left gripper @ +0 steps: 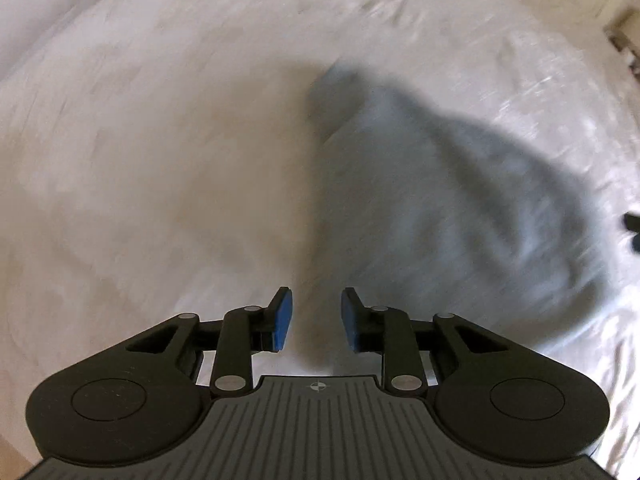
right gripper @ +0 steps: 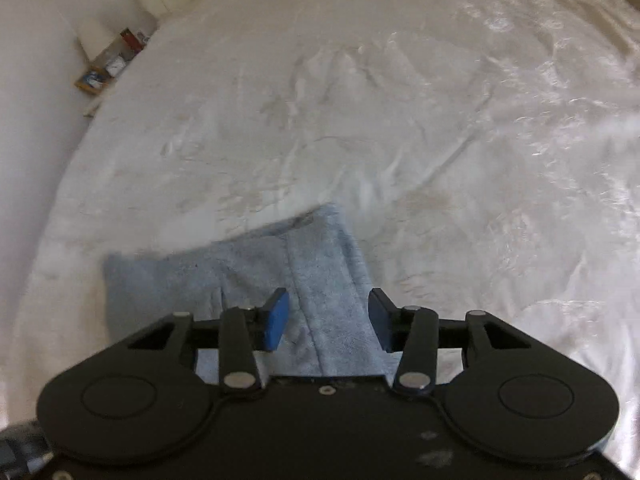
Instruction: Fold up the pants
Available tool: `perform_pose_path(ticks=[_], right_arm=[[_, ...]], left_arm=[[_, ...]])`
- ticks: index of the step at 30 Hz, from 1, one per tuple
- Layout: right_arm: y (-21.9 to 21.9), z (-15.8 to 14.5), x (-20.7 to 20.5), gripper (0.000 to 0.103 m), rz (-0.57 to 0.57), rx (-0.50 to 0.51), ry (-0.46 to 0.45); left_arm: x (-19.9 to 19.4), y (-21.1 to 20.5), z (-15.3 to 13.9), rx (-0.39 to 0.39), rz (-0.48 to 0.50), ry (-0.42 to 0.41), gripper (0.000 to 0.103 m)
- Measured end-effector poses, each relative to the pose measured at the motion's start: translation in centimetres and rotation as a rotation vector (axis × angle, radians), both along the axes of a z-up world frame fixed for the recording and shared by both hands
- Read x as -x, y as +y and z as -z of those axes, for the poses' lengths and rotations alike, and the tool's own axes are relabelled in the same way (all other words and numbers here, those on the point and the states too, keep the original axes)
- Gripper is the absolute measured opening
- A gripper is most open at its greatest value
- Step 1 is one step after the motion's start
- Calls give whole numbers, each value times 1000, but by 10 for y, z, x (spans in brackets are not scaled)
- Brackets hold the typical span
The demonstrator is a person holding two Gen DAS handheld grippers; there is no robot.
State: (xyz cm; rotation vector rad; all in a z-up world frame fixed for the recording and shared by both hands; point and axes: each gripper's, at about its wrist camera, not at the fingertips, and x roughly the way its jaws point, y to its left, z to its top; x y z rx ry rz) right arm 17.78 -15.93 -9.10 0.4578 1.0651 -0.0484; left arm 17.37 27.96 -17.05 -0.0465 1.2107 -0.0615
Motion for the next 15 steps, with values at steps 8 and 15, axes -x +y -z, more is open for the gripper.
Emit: perform_pose_path(ticks=[8,15], right_arm=[[62,-10,14,49,-218,26,-112],[133,-1,12,51,-369,-45,-101]], left_arm=[[-27,21,-8,73,21,-70,27],[-95,13,-4,22,60,-114,27]])
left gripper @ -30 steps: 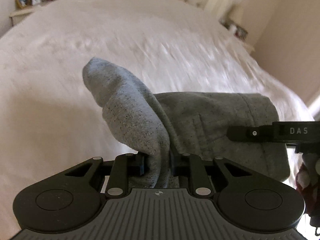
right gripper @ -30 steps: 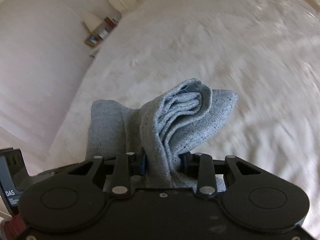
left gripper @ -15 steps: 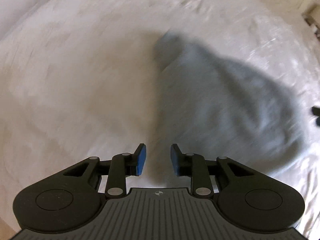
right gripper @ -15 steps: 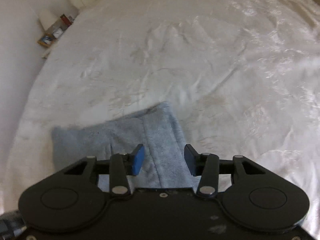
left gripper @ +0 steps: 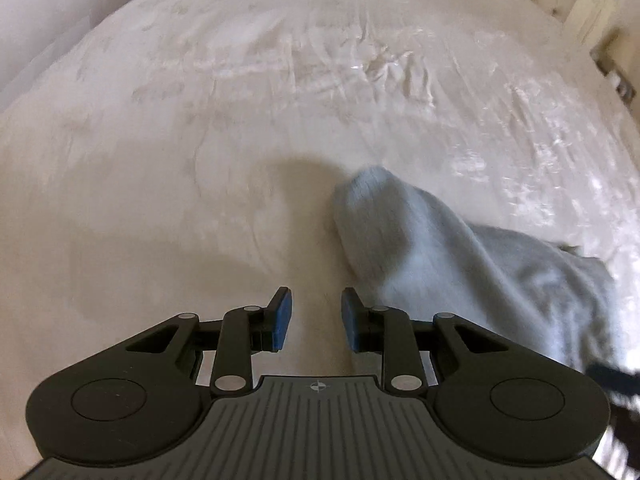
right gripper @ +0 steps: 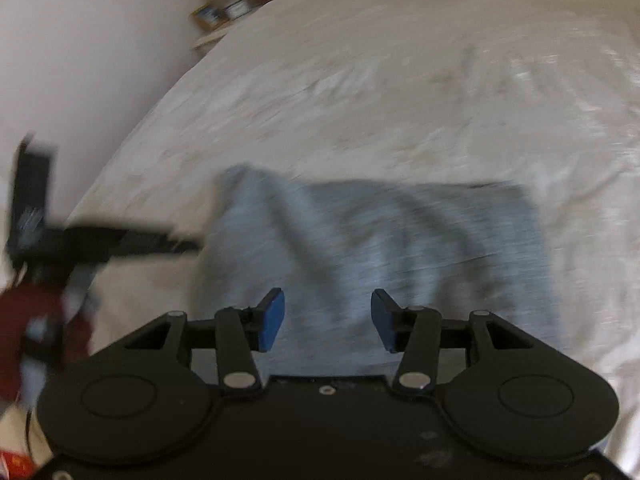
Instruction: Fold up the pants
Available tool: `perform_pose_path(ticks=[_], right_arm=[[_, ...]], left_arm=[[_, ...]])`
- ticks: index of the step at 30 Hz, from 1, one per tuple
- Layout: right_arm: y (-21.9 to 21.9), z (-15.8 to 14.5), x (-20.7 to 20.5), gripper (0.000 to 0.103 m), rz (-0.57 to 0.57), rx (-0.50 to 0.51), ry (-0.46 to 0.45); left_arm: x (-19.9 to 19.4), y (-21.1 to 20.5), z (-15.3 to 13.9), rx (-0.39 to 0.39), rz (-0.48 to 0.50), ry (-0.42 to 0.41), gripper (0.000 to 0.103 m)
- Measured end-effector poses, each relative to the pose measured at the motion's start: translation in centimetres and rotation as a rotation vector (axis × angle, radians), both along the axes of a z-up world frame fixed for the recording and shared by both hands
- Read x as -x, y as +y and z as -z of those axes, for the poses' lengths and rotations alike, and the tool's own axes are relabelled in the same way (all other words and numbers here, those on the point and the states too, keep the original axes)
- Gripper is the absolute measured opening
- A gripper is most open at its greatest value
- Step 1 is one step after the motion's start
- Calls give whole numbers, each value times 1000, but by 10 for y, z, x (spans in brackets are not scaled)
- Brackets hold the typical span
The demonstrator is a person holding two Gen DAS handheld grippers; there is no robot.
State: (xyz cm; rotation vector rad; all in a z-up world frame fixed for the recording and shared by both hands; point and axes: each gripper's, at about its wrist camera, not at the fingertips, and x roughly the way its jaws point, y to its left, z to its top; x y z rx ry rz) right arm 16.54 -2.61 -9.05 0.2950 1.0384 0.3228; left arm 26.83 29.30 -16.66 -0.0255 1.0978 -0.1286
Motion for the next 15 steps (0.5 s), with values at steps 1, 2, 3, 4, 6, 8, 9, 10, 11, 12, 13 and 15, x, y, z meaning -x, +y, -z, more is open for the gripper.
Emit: perform_pose_path(ticks=[1,2,3,4,6,8,9,10,11,12,13,15], right_arm=[[9,2,-1,51,-22,-6,6],[17,4,-1,52,-42,-12,12],[25,7,-3,53,-62,-16,20],[34,11,-4,54,-83,-15,28],[45,21,-6,55,-121,-5,46],[56,35,-8,55,-157,10,84],[60,41,-7,57,-175,19,104],[65,45,-4,58,-195,32,114],[70,48,0,58,-221,56,110],[75,51,2,60,-254,84,95],[79,52,4,61,-282,103,85],[84,53,5,65,-310,116,79]], left_arm=[[-8,-1,5,-16,20,12,27],[-13,1,9,-18,45,31,27],[-17,2,14,0,76,52,27],[-20,2,18,29,112,71,27],[-23,1,25,53,173,94,26],[-30,0,29,56,211,98,26],[-36,0,31,57,217,98,26],[-43,1,31,61,215,94,26],[-49,2,30,73,204,87,26],[-57,3,30,88,187,79,26],[-65,4,32,101,172,72,26],[-78,5,32,125,150,60,26]])
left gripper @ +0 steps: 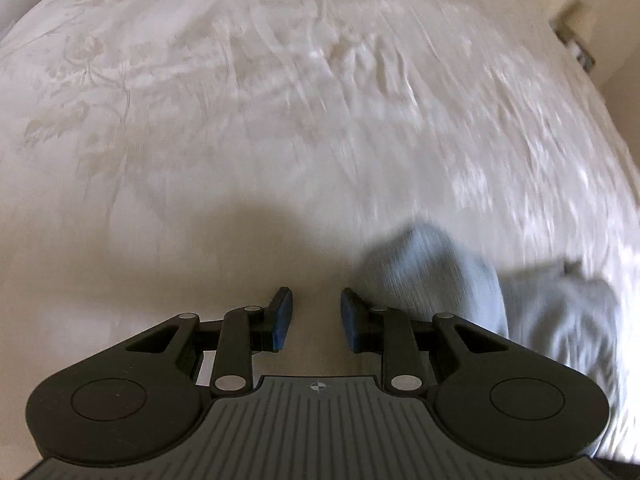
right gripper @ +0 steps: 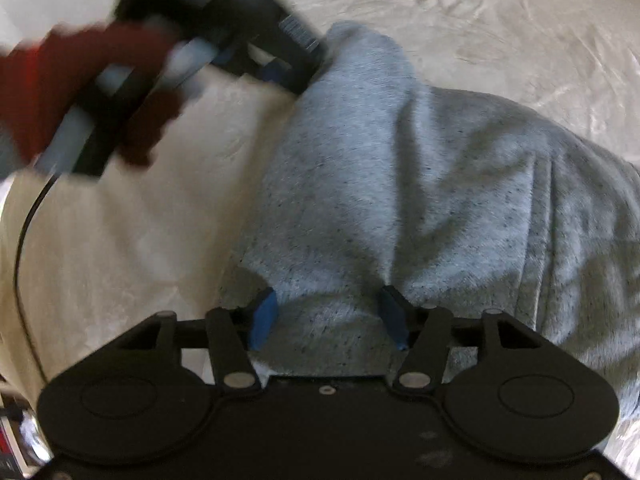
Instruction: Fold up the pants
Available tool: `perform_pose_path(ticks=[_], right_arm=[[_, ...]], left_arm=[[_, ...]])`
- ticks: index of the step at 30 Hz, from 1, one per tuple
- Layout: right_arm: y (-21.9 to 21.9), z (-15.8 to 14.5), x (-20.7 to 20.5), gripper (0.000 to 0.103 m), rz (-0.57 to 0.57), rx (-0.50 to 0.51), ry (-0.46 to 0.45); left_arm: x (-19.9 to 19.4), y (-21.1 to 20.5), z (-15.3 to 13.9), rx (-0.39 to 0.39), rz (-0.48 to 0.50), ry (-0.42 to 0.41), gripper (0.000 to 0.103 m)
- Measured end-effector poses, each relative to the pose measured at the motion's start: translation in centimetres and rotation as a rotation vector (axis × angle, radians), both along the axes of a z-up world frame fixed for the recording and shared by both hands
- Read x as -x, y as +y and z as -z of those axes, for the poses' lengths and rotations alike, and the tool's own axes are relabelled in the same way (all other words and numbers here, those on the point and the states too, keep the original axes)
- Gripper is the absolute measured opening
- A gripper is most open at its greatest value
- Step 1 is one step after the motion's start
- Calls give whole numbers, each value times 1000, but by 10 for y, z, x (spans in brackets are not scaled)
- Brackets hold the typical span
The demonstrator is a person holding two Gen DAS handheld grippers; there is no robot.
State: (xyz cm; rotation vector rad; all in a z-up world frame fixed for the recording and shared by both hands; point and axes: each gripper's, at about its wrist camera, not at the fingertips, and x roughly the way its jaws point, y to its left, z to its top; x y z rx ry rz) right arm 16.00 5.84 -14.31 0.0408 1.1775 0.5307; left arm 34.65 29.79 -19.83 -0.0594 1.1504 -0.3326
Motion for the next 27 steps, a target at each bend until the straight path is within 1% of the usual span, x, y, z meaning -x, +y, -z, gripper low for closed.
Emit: perform_pose_path(ticks=[3,5,8,10,12,15,16,17,18,20,22,24,26,27], right_arm=[[0,1,-1,66,2,-9,7],[-1,2,-2,67,7,-16,9],[-3,2,-6,68,10,-28,8],[-5,3,-8,70,16,-37,9],[-6,3,-8,75,21,-45,13],[-10,3,-6,78,23,-49,14],[-9,3,-6,78,23,-47,12],[-10,3,-5,78,23,-47,10],[-10,2,-4,78,25,-51,10],[-10,3,-4,78,29,-60,13],[-12,3,-4,77,35,-67,14],[-14,2,-3,76,37,-70,14],[-16,2,-3,76,42,-72,15],[-17,2,-2,76,47,-73,16]], left_arm=[[-16,-4,0,-5,-10,-18,26],[-19,0,-10,-3,-45,-48,26],[-3,14,-37,90,-131,-114,26],[14,20,-54,131,-155,-149,26],[34,16,-63,157,-124,-157,26],[58,0,-59,176,-45,-103,26],[62,-6,-54,172,-20,-79,26],[65,-13,-47,151,4,-53,26],[68,-17,-38,113,15,-41,26],[69,-15,-22,45,-4,-43,29],[64,-2,-6,-16,-72,-24,30],[59,17,3,-25,-175,-16,29],[55,31,2,-96,-255,-28,27],[53,39,0,-109,-290,-36,27]])
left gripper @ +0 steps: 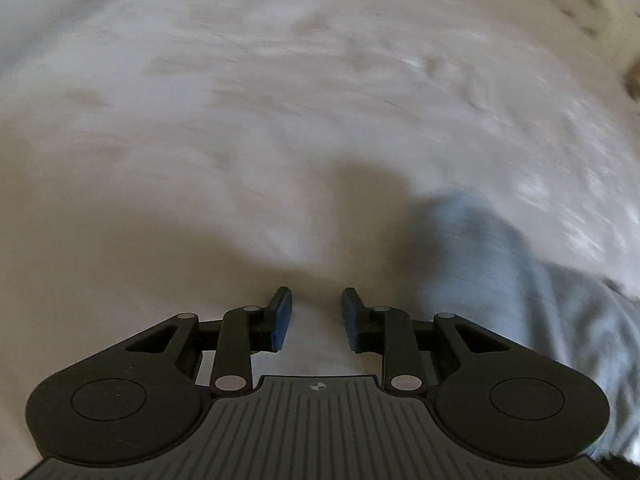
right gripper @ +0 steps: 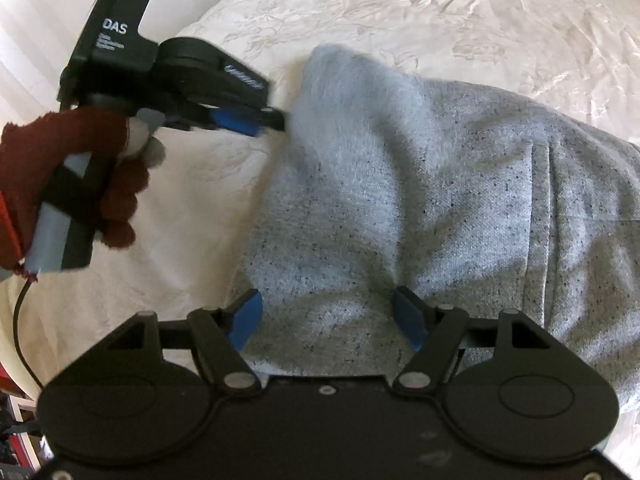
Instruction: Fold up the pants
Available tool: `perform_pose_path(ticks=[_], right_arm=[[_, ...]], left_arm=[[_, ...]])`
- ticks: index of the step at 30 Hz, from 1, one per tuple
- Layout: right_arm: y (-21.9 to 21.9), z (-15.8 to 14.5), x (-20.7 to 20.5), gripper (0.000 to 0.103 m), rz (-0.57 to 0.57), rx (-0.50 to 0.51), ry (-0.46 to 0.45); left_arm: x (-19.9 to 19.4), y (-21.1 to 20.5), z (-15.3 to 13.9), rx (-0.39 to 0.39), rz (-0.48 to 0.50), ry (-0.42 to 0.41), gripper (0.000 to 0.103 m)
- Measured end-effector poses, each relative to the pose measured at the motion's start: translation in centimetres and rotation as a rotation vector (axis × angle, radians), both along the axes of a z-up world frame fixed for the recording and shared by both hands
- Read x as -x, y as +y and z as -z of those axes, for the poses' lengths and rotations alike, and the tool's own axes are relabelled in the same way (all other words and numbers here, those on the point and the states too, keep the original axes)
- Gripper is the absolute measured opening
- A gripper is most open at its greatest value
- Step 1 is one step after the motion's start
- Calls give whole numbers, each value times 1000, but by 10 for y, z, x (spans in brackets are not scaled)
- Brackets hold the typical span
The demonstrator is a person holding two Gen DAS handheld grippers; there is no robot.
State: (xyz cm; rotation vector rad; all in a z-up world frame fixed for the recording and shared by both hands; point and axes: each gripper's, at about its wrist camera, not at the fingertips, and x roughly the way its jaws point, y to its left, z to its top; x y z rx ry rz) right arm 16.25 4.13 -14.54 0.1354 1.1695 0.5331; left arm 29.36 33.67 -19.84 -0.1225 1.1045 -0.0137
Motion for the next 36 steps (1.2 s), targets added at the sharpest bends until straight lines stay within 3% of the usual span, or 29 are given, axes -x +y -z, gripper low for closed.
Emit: perform_pose_path(ticks=[4,8,11,14,16,17,20,25,26,27,29,32,36], right_arm=[[-9,-12,-2,68,51,-33,1],[-43,-42,-3,67,200,-107,-109],[-68,-49,-18,61,265,-46,-183],[-97,-32,-49,55,328,76,-163],[-115,-12,-72,28,328,139,-94],[-123,0,-83,0,316,154,-51],[-139,20,-101,0,293,96,-1],[-142,19,-96,1,323,52,-22],[-142,17,-92,13,329,37,-31],[-142,13,-87,31,334,13,-44],[-137,0,-76,54,325,-18,-76],[-123,-23,-50,58,290,17,-149],[-118,-49,-19,59,275,-25,-170]], left_arm=[[0,14,-26,55,-48,-59,27],[12,-17,-52,71,97,-148,27],[14,-49,-52,83,223,-168,28],[9,-75,-35,43,299,-144,28],[1,-86,-16,-28,313,-102,28],[-4,-87,-6,-62,311,-70,28],[-9,-84,9,-76,305,-46,29],[4,-88,-6,-84,276,-32,28],[8,-86,-11,-75,257,-29,28],[11,-88,-14,-69,244,-29,28],[16,-85,-24,-53,215,-26,28],[30,-85,-38,-33,194,-31,28],[59,-95,-65,-25,186,-63,28]])
